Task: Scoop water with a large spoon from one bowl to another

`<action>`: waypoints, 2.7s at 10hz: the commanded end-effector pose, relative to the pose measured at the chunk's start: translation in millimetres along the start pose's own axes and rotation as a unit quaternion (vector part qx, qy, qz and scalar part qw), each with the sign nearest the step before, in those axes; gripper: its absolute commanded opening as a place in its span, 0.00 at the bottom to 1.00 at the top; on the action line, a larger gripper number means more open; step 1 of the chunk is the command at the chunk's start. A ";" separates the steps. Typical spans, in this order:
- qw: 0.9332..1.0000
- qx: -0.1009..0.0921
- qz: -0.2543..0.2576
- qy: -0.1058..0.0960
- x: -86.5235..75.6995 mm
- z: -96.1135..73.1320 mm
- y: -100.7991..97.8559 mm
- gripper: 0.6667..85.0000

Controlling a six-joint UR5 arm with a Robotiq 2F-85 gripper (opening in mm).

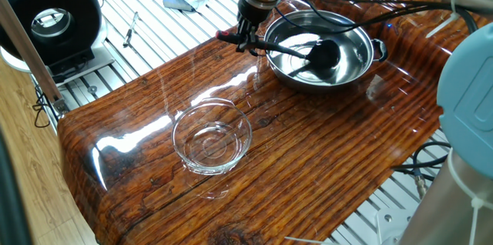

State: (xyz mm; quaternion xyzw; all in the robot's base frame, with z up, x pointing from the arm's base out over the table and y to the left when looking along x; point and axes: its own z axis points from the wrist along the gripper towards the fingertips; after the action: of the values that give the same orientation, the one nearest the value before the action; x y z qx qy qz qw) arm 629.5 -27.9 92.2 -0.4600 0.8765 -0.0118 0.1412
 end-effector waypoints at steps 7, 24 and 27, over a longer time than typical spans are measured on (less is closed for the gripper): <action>0.997 0.038 0.068 0.020 -0.9 -8.1 -13.6 0.00; 0.989 0.042 0.101 -0.096 -48.1 -111.3 -36.9 0.00; 0.985 0.031 0.118 -0.119 -63.9 -128.8 -28.0 0.00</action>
State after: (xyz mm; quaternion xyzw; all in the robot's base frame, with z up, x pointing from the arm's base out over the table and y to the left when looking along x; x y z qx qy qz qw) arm 654.2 -18.4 216.5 -0.3610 0.9004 0.0128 0.2425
